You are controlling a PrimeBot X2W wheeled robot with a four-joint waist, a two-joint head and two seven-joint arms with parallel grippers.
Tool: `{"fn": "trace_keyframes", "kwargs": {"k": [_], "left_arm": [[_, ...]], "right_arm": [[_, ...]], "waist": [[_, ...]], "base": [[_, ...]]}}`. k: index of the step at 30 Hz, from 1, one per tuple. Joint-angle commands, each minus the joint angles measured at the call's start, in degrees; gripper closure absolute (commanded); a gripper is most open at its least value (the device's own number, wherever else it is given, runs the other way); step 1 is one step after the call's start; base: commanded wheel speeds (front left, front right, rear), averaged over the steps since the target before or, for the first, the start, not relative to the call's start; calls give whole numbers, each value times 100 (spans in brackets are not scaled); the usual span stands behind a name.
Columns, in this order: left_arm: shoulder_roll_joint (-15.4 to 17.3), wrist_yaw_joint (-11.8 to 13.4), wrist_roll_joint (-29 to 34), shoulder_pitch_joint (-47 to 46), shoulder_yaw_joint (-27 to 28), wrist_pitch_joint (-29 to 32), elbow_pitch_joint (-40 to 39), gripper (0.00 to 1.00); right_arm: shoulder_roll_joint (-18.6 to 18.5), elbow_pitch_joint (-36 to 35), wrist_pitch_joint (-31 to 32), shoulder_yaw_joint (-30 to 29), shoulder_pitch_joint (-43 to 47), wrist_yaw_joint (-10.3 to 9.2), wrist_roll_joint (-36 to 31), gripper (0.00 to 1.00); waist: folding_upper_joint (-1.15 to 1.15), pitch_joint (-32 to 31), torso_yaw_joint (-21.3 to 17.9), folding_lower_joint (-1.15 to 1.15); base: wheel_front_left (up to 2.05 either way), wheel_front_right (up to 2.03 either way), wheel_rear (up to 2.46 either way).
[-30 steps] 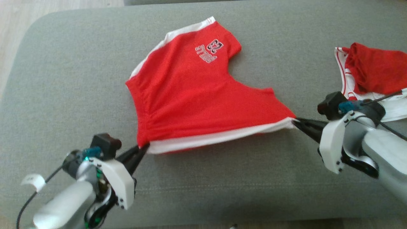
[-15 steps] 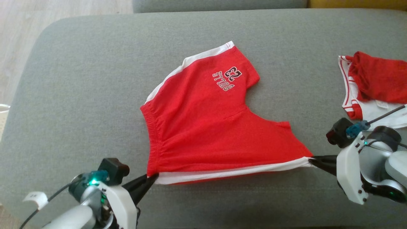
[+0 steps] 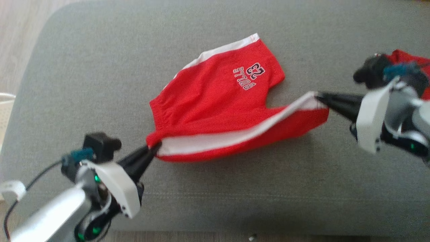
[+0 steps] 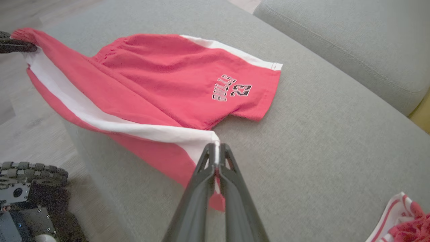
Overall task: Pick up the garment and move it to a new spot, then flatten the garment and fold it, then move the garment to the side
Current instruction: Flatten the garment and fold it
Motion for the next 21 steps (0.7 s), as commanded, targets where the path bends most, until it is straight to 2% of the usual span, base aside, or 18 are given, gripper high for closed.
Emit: {"fn": "trace_keyframes", "kwargs": {"k": [1, 6, 13, 21], "left_arm": [[175, 27, -72, -503, 401, -59, -173, 100], [79, 0, -94, -799, 524, -80, -131, 100], [-301, -101, -280, -1442, 758, -92, 260, 100], [-784, -90, -296, -2061, 919, -279, 1020, 100]], "right_arm": [[22, 46, -58, -142, -268, 19, 95, 100], [185, 302, -27, -101, -785, 19, 51, 100], [376, 856, -133, -45, -1632, 19, 37, 100], [572, 1436, -346, 62, -2226, 19, -25, 100]], "waist": [[0, 227, 72, 0], [0, 548, 144, 0], [0, 1114, 356, 0], [0, 1633, 592, 0]], "base": [[0, 0, 0], [0, 0, 0], [0, 0, 0], [0, 0, 0]]}}
